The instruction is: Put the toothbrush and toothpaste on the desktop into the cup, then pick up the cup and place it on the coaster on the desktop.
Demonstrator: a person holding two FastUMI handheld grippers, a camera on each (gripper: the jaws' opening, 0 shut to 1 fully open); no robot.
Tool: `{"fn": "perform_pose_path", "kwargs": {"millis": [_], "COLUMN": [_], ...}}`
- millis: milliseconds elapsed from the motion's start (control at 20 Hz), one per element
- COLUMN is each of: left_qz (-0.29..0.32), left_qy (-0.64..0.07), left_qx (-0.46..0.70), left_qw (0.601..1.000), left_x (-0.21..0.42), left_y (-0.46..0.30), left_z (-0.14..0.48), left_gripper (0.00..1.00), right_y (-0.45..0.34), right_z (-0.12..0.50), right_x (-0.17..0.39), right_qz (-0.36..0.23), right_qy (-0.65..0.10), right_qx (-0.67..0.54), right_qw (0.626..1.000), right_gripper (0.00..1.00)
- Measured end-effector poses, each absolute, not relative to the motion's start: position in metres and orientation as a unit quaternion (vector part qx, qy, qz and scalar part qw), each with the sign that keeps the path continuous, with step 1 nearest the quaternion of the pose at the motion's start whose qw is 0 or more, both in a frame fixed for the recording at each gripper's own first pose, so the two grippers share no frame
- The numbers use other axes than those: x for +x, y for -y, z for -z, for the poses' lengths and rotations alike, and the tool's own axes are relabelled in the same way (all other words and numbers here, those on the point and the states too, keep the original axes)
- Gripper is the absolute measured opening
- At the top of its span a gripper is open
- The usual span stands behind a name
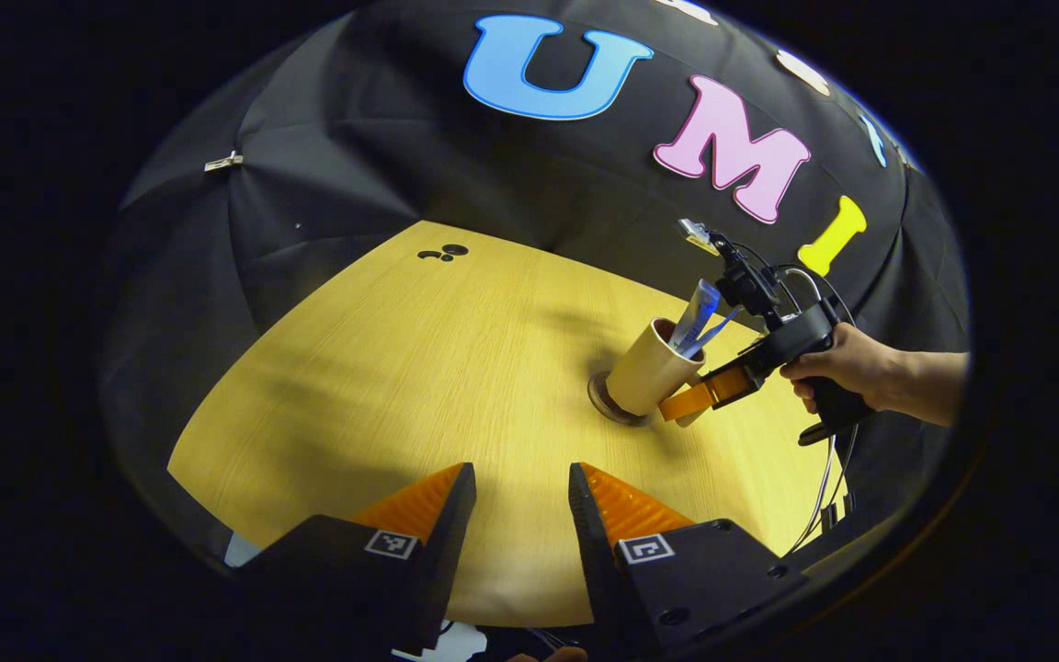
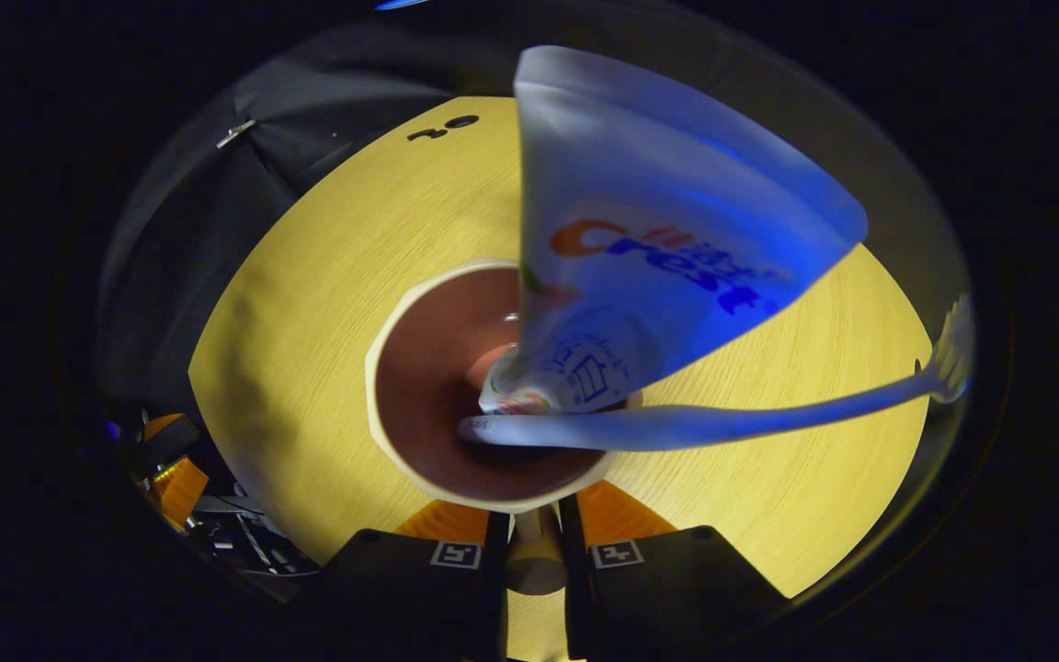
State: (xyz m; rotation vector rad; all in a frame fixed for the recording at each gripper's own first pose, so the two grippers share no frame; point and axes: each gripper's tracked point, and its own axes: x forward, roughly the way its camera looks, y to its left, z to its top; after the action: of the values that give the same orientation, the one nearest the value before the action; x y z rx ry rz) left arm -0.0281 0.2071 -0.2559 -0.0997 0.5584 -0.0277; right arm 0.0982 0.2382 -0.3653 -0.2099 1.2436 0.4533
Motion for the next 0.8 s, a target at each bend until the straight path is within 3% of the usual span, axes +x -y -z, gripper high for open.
{"fn": "perform_pose_path", "kwargs": {"millis": [600,750,800], "left_qz": [0.007,0.007,0.007], "left_qy": [-0.282,-0.282,-0.282], "left_qx": [-0.054,-0.056,-0.056], "left_qw": [0.958,0.958,0.958], "left_x": [-0.0318,-0.0317,-0.0316], "left_y": [-0.214,-0.2135,-0.2133], "left_z": [0.2612,0.262,0.2616], "left_gripper": [0.65,0.65,0.65], "right_y": [-0.2382,-0.237,-0.2357], "right_z": [0.3716,0.3742,0.3731], "right_x": [0.0968,0.0965,0.0947], "right_qz": [-0.205,-0.203,-0.2], "right_qy": [-0.585,-0.59,-0.594], "right_qx": [-0.117,-0.114,-0.112], "right_qw": [0.776,0.773,0.771], "right_gripper": [0.28,0.32,0.39]}}
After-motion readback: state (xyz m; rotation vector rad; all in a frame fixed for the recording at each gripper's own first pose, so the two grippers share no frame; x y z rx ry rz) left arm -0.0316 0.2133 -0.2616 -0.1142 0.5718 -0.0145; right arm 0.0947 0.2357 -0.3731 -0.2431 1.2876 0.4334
